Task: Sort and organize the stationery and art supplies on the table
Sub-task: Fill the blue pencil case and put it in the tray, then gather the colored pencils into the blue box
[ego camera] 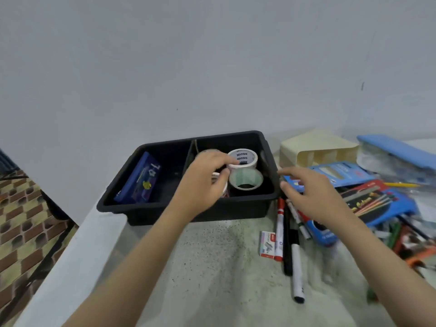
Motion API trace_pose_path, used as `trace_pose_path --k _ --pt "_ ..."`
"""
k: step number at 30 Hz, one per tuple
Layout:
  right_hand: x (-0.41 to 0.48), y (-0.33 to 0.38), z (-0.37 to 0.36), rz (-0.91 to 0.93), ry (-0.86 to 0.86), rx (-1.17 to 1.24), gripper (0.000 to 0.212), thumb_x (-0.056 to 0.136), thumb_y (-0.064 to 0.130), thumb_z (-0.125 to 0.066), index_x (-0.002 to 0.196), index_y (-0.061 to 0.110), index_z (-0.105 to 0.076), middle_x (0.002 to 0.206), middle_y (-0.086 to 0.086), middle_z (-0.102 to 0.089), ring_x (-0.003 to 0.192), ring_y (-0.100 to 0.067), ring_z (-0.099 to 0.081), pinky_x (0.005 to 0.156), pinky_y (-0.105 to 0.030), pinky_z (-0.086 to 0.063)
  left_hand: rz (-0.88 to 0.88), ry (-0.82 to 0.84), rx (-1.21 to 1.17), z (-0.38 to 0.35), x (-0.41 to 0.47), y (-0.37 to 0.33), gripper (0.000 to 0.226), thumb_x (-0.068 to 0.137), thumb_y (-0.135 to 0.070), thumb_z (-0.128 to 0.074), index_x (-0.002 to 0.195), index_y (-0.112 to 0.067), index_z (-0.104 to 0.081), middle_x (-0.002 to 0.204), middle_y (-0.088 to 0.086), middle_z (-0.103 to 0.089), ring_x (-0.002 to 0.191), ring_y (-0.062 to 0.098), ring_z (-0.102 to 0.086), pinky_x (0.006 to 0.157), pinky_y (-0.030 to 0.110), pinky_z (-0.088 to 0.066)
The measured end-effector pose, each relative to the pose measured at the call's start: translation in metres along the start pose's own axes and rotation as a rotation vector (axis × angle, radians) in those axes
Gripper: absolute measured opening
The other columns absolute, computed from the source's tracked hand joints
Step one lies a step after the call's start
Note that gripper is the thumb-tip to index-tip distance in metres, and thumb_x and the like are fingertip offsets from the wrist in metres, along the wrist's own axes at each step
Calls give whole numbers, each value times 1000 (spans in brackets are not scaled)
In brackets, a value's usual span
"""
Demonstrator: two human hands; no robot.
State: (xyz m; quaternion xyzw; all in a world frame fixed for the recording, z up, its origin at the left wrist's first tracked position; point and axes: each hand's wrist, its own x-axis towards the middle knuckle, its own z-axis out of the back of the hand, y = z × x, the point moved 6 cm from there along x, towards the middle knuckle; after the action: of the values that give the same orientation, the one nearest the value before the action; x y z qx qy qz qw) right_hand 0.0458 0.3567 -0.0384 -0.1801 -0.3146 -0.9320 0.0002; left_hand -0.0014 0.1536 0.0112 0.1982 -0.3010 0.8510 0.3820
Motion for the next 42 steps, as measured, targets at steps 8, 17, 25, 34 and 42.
trace_pose_path --k 8,17,25,34,42 --pt "-61 -68 69 34 -47 -52 35 84 33 -50 112 19 -66 101 16 -61 100 -10 -58 85 -26 -41 13 167 -168 -117 -35 -77 26 88 -15 -55 111 -18 -66 112 -6 -64 107 6 -50 92 10 -33" --pt "-87 -133 101 -19 136 -185 30 91 27 -55 120 25 -63 112 10 -67 98 -13 -62 76 -25 -43 164 353 -5 -188 36 -85 47 92 -30 -52 139 -31 -42 138 -2 -47 127 17 -39 103 34 -36" --pt "-78 -176 150 -41 -102 -27 25 92 23 -56 115 23 -65 107 8 -66 94 -7 -56 77 -22 -38 269 441 120 -215 46 -86 54 93 -46 -47 142 -27 -40 140 2 -43 130 19 -37 101 32 -31" --pt "-11 -253 170 -160 46 -570 54 93 32 -53 144 27 -36 113 -14 -65 106 -33 -57 95 -40 -34 330 342 214 -218 38 -88 48 95 -37 -50 142 -32 -40 146 8 -37 135 25 -31 111 41 -25" --pt "-15 -240 217 110 -401 -236 46 98 8 -45 143 12 -38 61 -21 -56 46 -28 -44 46 -32 -32 334 140 65 -191 28 -123 45 94 -19 -55 136 -31 -46 141 4 -45 131 21 -35 105 35 -28"
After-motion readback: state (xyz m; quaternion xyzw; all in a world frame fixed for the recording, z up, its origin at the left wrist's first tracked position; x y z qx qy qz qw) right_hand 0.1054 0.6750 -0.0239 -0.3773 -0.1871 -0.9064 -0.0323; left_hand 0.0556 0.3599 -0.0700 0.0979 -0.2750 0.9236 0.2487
